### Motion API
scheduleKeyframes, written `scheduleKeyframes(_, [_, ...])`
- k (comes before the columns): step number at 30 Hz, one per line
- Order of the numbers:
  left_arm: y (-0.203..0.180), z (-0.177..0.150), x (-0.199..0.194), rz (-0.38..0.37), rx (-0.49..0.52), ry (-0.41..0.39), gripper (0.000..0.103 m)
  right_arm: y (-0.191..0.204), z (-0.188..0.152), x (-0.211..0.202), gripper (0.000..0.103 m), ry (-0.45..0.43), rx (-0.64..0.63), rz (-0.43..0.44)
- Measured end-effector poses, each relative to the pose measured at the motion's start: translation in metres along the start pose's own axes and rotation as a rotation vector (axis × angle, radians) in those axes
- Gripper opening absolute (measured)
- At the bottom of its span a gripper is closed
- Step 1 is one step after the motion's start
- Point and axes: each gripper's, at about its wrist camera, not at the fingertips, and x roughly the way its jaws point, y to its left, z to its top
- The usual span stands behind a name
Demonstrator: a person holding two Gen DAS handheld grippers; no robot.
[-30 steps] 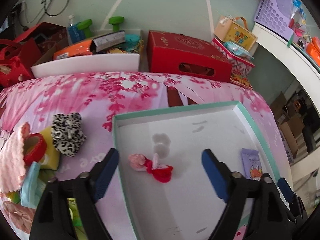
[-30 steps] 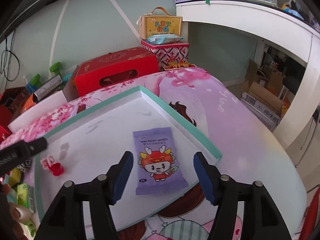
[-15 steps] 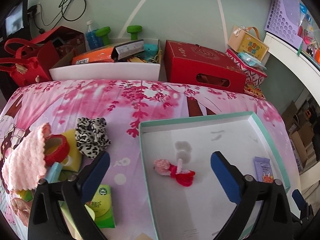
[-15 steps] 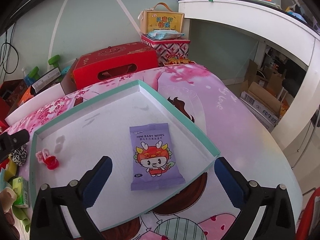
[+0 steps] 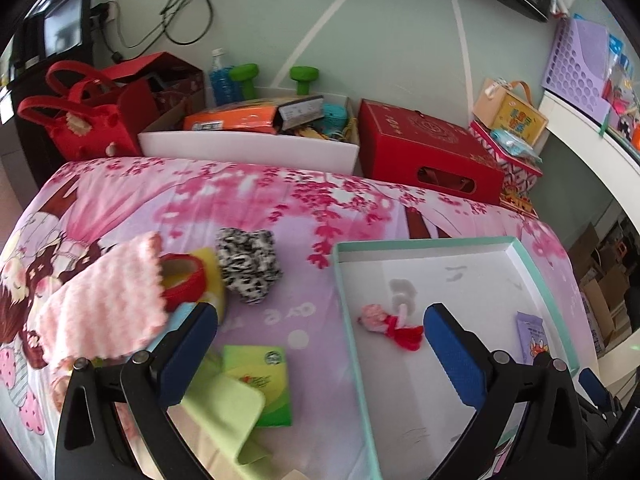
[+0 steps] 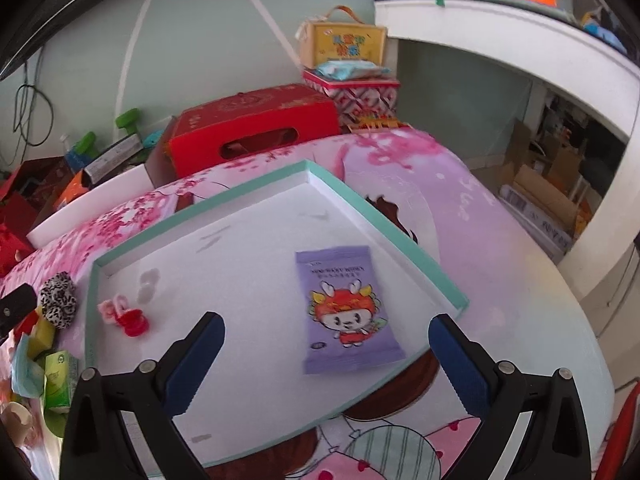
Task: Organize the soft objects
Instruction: 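Move both tools back over the pile of soft items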
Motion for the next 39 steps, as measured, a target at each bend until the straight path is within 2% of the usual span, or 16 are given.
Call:
scheduleKeyframes(3, [0.014, -0.002, -0.008, 0.012, -0.025, -0.008, 0.103, 0.005, -0.001, -0.006, 0.103, -0.026, 0.0, 0.001])
scheduleKeyframes(8, [0.04, -0.007, -0.02, 0.028, -0.082, -0.016, 0.103, 0.009, 0.0, -0.01, 0.103, -0.032, 0.029, 0.048])
scheduleKeyframes(19, [0.102, -0.017, -0.052, 0.106, -0.179, -0.06, 0.103, 0.056, -0.001, -0.029, 0.103, -0.066, -0.069, 0.081])
scheduleKeyframes(25, [0.147, -0.02, -0.071, 0.158, -0.247, -0.096, 0.103, 0.101, -0.008, -0.046, 0.103, -0.075, -0.171, 0.137])
scheduleKeyframes(31, [0.185, -0.029, -0.085, 0.24, -0.28, -0.101, 0.103, 0.149, -0.022, -0.065, 0.103, -0.077, -0.258, 0.256])
scheduleKeyframes(35, [0.207, -0.038, -0.089, 0.236, -0.327, -0.081, 0.103, 0.172, -0.033, -0.074, 0.103, -0.08, -0.301, 0.314])
scheduleKeyframes(39, [0.215, -0.044, -0.088, 0.238, -0.329, -0.056, 0.103, 0.186, -0.045, -0.077, 0.103, -0.055, -0.318, 0.353])
